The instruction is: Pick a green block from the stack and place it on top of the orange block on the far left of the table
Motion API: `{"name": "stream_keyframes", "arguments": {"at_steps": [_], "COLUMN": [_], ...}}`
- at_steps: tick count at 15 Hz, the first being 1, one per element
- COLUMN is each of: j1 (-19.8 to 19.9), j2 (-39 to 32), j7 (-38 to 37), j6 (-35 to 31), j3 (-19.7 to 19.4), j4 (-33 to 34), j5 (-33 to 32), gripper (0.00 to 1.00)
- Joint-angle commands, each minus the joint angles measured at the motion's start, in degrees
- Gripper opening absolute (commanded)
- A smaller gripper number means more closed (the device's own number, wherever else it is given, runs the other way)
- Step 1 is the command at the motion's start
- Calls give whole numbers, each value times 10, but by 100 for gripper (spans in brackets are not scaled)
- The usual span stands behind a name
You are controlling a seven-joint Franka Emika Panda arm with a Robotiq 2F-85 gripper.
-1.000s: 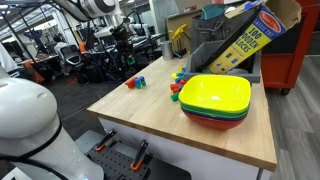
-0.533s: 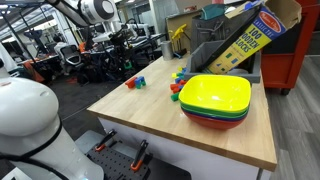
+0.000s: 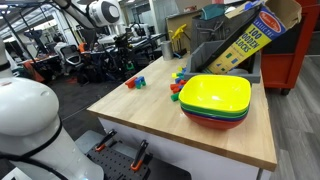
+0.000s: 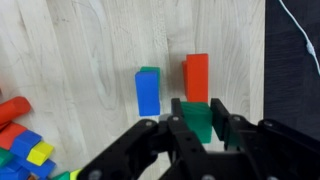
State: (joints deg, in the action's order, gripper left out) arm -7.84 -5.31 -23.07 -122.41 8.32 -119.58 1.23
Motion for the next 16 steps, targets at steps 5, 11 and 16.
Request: {"name": "stream_keyframes", "arguments": {"at_steps": [5,11,16], "j1": [-4,-10,-16], "j2": [-55,-42,-36], "j7": [-20,-14,-14], "j6": [-21,-50,-62], "j3": [-17,-17,-17], "j4": [34,11,-19], "j5": [6,2,1], "gripper": [8,8,8]}}
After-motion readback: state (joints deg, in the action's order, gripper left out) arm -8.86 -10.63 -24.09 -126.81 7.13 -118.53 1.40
